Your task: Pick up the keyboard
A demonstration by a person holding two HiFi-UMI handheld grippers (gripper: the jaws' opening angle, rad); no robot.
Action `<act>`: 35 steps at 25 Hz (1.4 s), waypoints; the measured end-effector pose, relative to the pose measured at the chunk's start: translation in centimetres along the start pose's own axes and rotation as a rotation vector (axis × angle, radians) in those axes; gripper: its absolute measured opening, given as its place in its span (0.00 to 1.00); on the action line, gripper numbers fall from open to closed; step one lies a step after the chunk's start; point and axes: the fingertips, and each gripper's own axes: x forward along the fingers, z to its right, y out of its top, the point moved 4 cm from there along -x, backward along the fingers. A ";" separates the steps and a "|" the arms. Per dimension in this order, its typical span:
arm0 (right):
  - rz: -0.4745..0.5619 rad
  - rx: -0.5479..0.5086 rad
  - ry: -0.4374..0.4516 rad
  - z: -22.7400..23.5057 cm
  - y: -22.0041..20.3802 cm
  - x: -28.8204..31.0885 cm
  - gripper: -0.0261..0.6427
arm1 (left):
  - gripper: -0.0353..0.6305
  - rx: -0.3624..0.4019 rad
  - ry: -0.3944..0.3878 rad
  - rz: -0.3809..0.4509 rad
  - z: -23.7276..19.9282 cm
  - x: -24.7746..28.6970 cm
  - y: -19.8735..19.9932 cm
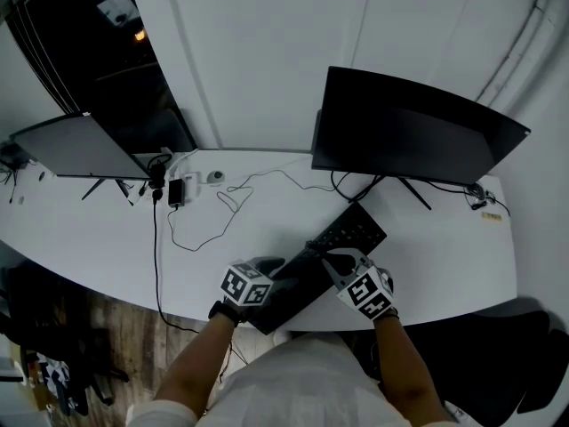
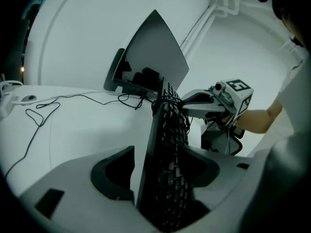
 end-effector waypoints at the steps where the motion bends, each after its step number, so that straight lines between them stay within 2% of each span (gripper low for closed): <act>1: 0.008 -0.010 0.011 -0.1 0.3 0.0 0.06 | 0.44 -0.002 -0.017 -0.007 0.2 0.1 0.0; 4: 0.027 -0.040 0.041 -0.3 1.1 0.0 0.06 | 0.44 -0.002 -0.053 -0.025 0.6 0.3 0.0; 11: 0.022 -0.098 0.052 0.0 2.3 0.6 0.06 | 0.44 -0.001 -0.080 -0.041 0.4 0.5 0.4; 17: 0.022 -0.104 0.053 0.2 2.6 1.1 0.06 | 0.37 -0.023 -0.110 -0.055 0.1 0.6 0.5; 27: 0.004 -0.128 0.039 0.4 2.4 1.9 0.06 | 0.34 -0.065 -0.124 -0.085 -0.4 0.4 0.5; 31: -0.003 -0.135 0.026 0.5 2.1 1.8 0.06 | 0.25 -0.099 -0.157 -0.070 -0.2 0.2 0.5; 35: -0.016 -0.145 0.009 0.8 1.9 1.7 0.06 | 0.21 -0.112 -0.152 -0.051 -0.1 -0.3 1.3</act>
